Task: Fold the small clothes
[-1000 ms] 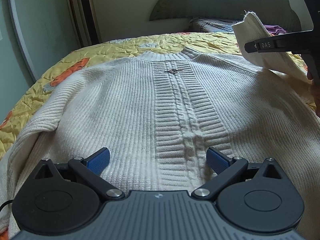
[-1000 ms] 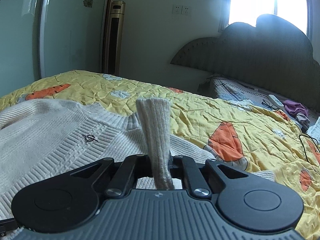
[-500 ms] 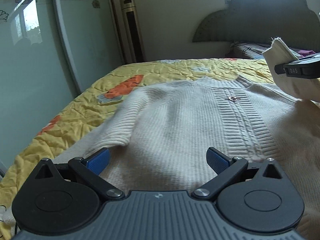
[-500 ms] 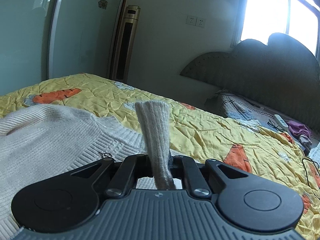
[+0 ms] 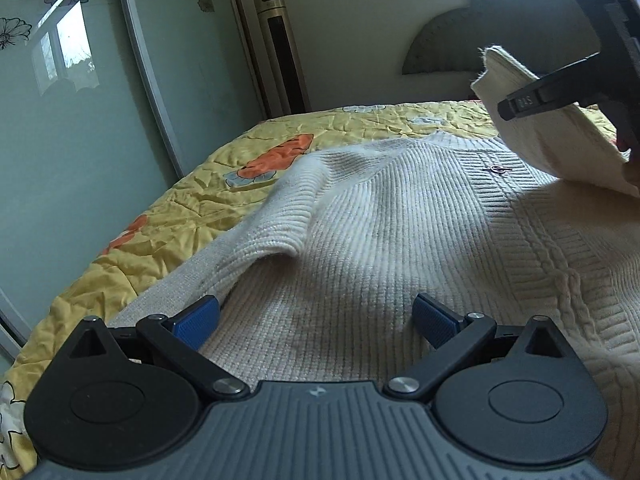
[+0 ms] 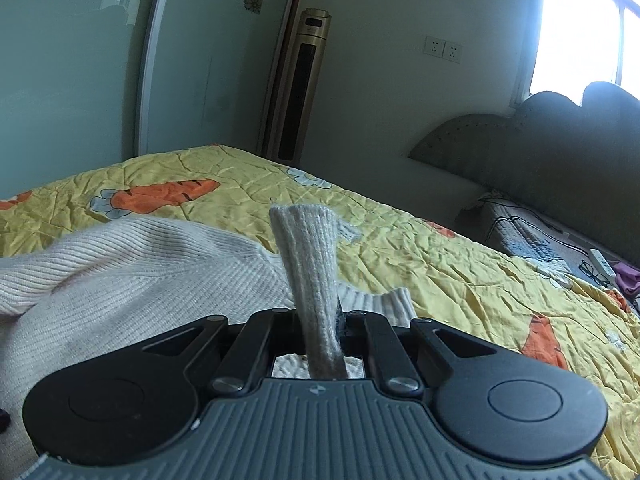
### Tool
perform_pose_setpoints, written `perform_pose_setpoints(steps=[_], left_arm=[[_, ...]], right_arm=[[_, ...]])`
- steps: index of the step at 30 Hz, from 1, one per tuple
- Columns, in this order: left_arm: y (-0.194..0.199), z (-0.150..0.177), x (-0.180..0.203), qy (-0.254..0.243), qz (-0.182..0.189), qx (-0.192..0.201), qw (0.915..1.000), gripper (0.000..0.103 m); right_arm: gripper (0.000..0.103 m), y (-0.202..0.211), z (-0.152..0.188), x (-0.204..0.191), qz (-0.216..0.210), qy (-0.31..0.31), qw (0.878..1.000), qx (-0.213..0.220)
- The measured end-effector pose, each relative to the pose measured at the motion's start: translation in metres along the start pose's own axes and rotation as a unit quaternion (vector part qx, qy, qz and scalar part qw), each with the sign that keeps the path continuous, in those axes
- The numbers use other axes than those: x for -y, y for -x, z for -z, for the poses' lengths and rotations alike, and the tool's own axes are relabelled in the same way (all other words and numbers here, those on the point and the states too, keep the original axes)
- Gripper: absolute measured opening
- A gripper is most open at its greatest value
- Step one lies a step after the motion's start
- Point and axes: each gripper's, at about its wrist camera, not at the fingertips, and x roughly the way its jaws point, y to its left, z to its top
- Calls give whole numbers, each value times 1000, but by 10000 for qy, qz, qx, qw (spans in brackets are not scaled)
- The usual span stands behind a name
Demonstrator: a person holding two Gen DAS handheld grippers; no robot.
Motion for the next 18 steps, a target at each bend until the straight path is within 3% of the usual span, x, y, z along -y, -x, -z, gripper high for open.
perform_pose_setpoints(steps=[10,18], left_arm=[[16,1,-2,-158,-159,232,9995,103],[26,3,-7,-197,-119,237,9995,103]], right_arm=[[12,-21,-2,-38,-252,28,9996,-81],[14,-41,9,-46,-300,-140,9988,-354]])
